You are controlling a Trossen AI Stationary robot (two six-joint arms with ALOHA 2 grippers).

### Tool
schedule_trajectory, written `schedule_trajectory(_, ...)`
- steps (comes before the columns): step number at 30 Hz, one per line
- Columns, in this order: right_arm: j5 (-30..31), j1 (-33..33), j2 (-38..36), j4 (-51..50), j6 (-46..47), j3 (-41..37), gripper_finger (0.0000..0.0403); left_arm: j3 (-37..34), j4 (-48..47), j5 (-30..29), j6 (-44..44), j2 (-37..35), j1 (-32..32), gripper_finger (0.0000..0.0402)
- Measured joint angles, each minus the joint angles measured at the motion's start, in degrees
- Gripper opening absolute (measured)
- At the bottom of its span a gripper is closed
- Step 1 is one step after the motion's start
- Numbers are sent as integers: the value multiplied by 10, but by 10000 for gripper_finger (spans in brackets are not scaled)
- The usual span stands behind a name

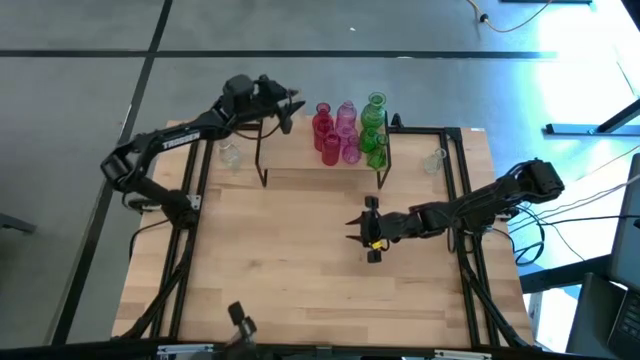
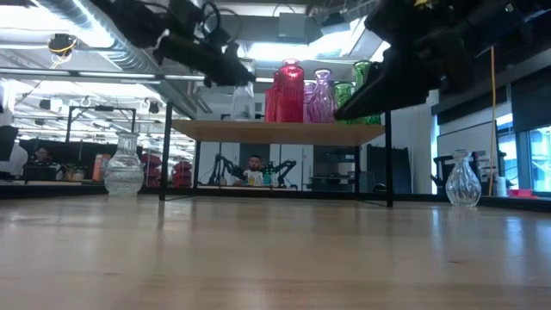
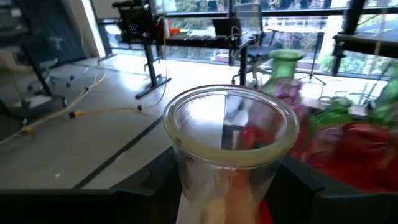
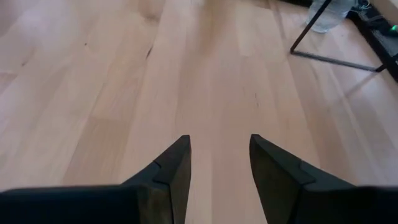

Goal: Sort vases onto shelf
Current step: Put the bottom transparent vase on the shelf

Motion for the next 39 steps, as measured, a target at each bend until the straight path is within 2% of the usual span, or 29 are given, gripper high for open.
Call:
schedule_trajectory(8, 2, 0, 30, 1, -1, 0, 147, 0, 21, 6, -18, 48, 12, 177)
schedule_trajectory(25, 12, 0, 31, 10, -1, 0, 147, 0, 24, 10, -39, 51, 1, 178)
schedule_trajectory(34, 12, 0, 31, 10, 0, 0, 147, 0, 23, 10, -38, 51, -1, 222)
schedule_trajectory(39, 12, 0, 31, 10, 0, 0, 147, 0, 24, 8, -28, 44, -1, 228)
